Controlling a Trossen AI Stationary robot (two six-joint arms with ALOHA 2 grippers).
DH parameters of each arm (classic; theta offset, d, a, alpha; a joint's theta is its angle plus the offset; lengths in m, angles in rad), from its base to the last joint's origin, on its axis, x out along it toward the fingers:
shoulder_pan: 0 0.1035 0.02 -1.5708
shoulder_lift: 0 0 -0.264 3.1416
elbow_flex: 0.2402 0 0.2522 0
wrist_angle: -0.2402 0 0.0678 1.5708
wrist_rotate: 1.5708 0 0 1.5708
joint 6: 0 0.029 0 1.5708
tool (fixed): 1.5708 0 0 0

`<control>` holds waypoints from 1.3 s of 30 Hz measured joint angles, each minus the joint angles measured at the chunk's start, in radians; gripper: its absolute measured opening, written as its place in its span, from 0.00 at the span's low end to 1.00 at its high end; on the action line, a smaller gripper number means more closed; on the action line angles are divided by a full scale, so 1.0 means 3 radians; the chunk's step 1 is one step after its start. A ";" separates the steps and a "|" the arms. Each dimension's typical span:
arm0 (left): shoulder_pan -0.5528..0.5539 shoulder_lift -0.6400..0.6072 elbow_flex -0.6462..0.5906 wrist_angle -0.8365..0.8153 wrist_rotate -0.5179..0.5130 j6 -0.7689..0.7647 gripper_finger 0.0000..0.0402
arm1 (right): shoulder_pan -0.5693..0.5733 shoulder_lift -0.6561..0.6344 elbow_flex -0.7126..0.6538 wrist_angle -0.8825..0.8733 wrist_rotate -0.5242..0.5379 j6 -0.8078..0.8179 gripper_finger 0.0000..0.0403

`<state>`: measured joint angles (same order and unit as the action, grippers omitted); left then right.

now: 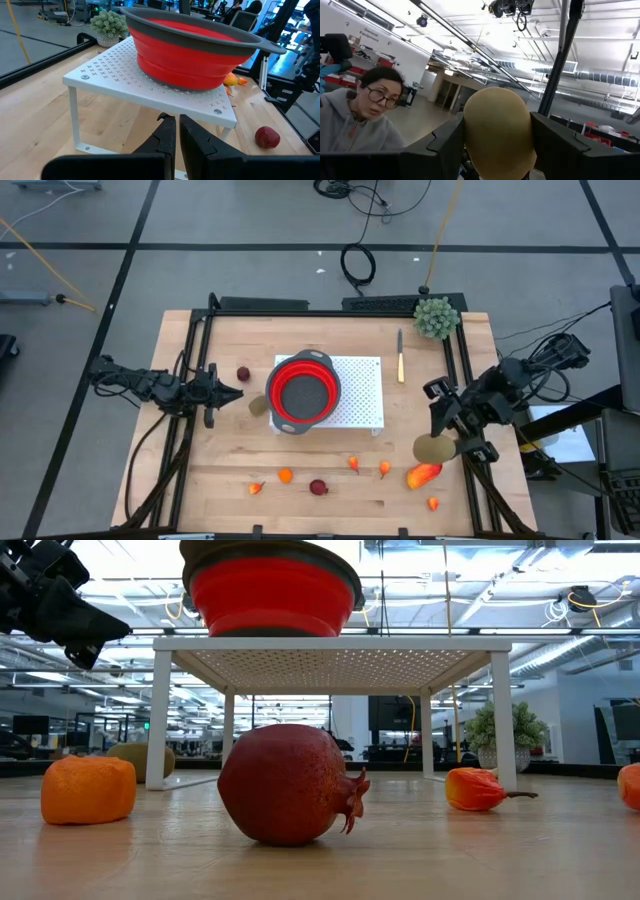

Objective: Pick & Place Fruit
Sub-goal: Put the right kiwi into the strainer bowl on the shelf

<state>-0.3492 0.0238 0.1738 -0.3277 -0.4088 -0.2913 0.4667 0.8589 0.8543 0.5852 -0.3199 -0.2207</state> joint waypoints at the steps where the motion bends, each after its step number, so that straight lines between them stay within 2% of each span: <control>1: 0.0000 0.0000 0.0000 0.0000 0.0000 0.0000 0.05 | 0.0000 0.0000 0.0000 -0.0019 0.0001 0.0000 0.50; 4: -0.0001 0.0000 0.0000 0.0001 0.0001 -0.0001 0.05 | 0.0000 -0.0001 0.0000 -0.0174 0.0050 0.0019 0.50; 7: 0.0000 0.0000 0.0000 0.0006 0.0000 -0.0004 0.05 | 0.0000 0.0009 0.0000 -0.0472 0.0303 0.0097 0.50; 16: -0.0001 0.0000 0.0000 0.0146 0.0000 -0.0004 0.05 | -0.0001 0.0183 -0.0001 -0.1459 0.1808 0.0007 0.50; 23: 0.0000 0.0000 0.0000 0.0190 0.0000 -0.0019 0.05 | -0.0001 0.0402 -0.0003 -0.1728 0.2710 -0.0294 0.50; 30: 0.0000 0.0000 0.0000 0.0452 -0.0001 -0.0012 0.05 | -0.0001 0.0620 -0.0003 -0.1715 0.3246 -0.1013 0.50; 39: -0.0001 0.0000 0.0000 0.0734 -0.0004 -0.0100 0.05 | -0.0001 0.0900 -0.0003 -0.1606 0.3705 -0.1776 0.50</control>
<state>-0.3494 0.0238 0.1738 -0.1074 -0.4099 -0.3212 0.4664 1.1290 0.8536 0.1035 0.7917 -0.7534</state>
